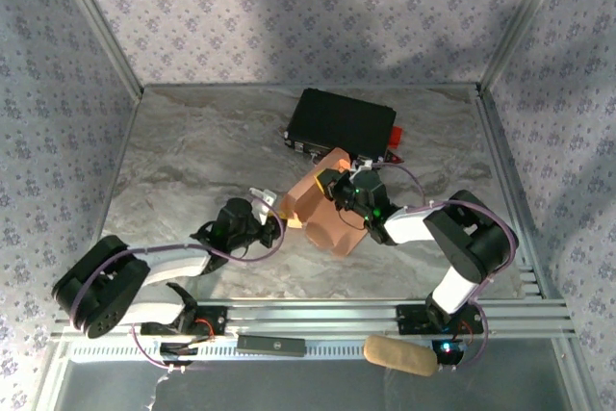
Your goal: Fold the paper box
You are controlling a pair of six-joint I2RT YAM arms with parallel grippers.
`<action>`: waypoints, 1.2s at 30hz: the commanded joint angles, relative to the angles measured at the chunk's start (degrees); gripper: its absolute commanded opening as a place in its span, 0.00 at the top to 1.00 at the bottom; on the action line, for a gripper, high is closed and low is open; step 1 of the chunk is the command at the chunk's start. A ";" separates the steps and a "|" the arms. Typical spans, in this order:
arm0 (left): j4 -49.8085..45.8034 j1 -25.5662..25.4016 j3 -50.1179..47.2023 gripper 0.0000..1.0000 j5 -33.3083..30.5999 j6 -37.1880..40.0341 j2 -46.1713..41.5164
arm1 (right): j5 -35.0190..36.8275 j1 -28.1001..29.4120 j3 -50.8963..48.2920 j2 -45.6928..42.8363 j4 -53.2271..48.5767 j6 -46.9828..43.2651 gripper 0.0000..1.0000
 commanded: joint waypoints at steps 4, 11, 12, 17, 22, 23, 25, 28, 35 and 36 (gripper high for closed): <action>6.99 -2.86 2.83 0.78 -4.43 0.62 2.23 | -1.39 -0.54 -0.42 1.55 2.97 -0.68 1.00; 8.32 -5.71 4.59 0.80 -10.11 -0.26 6.13 | -1.13 -0.53 0.09 1.53 2.89 0.03 1.00; 9.04 -5.80 4.60 0.80 -10.67 -0.54 6.43 | -0.89 -0.45 0.09 1.53 2.90 0.09 1.00; 10.64 -7.80 5.24 0.75 -17.15 -1.69 7.68 | 0.11 0.23 -0.24 1.77 3.30 0.28 1.00; 13.10 -8.97 5.49 0.71 -22.04 -2.77 9.96 | 1.33 0.76 -0.44 2.63 4.19 1.10 1.00; 13.82 -9.10 5.51 0.71 -22.75 -2.96 10.46 | 1.49 0.79 -0.31 2.82 4.14 1.23 1.00; 15.23 -9.35 5.46 0.71 -23.61 -3.03 11.44 | 1.59 0.82 0.01 3.24 4.23 1.72 1.00; 16.59 -9.83 5.58 0.71 -25.09 -3.25 12.67 | 2.55 1.22 0.09 3.42 4.12 2.25 1.00; 20.21 -10.65 5.29 0.72 -28.70 -3.56 14.79 | 4.88 2.32 0.44 3.26 3.03 3.26 1.00; 20.94 -10.65 5.19 0.72 -28.85 -3.69 15.14 | 5.20 2.50 0.27 3.28 2.82 3.57 1.00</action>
